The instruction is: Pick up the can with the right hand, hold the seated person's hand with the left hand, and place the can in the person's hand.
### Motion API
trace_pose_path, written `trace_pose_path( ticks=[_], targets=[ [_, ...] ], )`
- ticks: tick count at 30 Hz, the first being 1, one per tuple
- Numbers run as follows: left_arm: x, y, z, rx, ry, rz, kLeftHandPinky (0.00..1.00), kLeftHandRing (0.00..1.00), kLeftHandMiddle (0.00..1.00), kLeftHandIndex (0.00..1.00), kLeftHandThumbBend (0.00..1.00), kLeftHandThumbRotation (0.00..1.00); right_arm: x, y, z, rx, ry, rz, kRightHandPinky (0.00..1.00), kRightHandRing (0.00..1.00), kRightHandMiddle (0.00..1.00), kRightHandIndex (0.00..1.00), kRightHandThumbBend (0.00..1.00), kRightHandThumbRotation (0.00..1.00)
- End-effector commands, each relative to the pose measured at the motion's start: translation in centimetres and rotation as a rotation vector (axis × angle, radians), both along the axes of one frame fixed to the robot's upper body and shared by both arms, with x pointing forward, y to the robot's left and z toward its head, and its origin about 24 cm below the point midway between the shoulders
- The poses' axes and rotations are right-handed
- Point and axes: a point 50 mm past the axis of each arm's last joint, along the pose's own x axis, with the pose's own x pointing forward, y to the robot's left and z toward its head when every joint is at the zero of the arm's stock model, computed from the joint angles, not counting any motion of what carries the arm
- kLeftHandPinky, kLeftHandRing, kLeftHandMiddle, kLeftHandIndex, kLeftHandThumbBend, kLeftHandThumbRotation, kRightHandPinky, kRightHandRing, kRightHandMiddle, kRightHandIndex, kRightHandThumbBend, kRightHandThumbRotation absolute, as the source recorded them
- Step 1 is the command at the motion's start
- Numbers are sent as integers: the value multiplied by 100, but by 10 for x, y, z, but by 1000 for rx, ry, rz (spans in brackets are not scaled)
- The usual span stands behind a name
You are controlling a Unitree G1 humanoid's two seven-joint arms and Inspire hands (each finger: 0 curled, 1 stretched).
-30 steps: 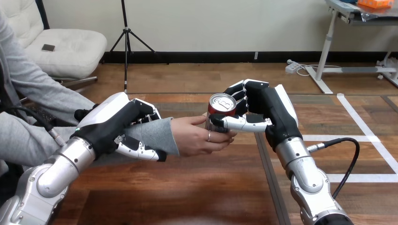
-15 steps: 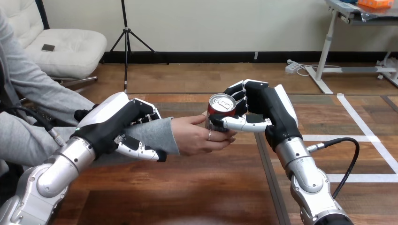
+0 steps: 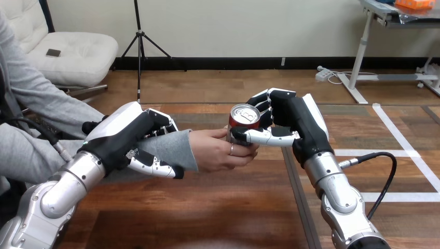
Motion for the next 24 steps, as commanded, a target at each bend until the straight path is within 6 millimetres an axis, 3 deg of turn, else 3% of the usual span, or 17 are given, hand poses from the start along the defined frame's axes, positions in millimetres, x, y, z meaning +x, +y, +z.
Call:
trace_pose_path(
  ticks=[1, 24],
  targets=[
    [9, -7, 29, -47, -110, -23, 24, 29, 36, 46, 75, 0, 19, 9, 43, 27, -150, 24, 33, 36, 41, 44, 73, 0],
    [9, -6, 29, -38, -113, -18, 25, 30, 37, 47, 75, 0, 20, 7, 42, 43, -110, 26, 35, 40, 45, 47, 77, 0]
  ],
)
